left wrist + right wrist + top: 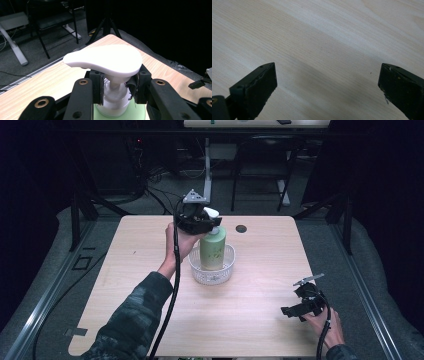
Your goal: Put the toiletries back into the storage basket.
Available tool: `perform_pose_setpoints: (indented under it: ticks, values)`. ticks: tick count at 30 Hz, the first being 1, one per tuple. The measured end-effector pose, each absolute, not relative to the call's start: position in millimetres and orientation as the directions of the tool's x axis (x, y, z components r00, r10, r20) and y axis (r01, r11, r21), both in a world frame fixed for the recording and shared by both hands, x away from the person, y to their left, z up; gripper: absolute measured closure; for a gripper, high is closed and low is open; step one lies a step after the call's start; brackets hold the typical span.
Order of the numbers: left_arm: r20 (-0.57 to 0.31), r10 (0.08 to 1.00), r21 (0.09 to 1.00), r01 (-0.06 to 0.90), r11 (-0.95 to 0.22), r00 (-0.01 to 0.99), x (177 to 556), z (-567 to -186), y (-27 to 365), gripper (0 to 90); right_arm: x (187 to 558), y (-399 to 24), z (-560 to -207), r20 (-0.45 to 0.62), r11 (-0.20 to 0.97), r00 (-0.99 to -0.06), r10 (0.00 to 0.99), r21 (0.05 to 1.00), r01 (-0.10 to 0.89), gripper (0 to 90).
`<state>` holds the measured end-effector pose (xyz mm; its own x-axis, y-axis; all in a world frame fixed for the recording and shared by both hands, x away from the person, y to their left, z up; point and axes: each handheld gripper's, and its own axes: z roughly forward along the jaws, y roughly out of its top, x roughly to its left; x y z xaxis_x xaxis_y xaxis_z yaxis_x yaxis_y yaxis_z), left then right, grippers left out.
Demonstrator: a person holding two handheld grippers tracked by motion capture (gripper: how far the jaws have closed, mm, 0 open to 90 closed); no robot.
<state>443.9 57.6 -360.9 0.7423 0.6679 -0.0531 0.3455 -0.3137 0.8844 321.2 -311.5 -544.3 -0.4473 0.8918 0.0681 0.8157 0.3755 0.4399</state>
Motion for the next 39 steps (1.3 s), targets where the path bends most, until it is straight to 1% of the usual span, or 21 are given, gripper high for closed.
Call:
perform_pose_setpoints:
  ticks: [7, 24, 36, 39]
  values:
    - [-0.069, 0.675, 0.881, 0.362, -0.304, 0.735, 447.2, -372.5, 59.4, 67.9, 321.3, -311.2, -544.6, 0.063, 0.384, -0.455, 0.888, 0.441, 0.811, 1.6]
    - [-0.067, 0.674, 0.876, 0.366, -0.313, 0.736, 447.9, -388.3, 59.6, 67.8, 320.9, -311.4, -544.0, 0.064, 0.379, -0.448, 0.892, 0.437, 0.816, 1.6]
    - [-0.061, 0.664, 0.886, 0.347, -0.308, 0.745, 437.9, -394.2, 65.6, 67.8, 320.6, -311.3, -543.9, 0.062, 0.379, -0.448, 0.892, 0.437, 0.816, 1.6]
    - [-0.074, 0.665, 0.886, 0.355, -0.298, 0.743, 435.1, -394.6, 68.6, 67.6, 320.6, -311.0, -543.8, 0.061, 0.380, -0.448, 0.892, 0.439, 0.814, 1.7]
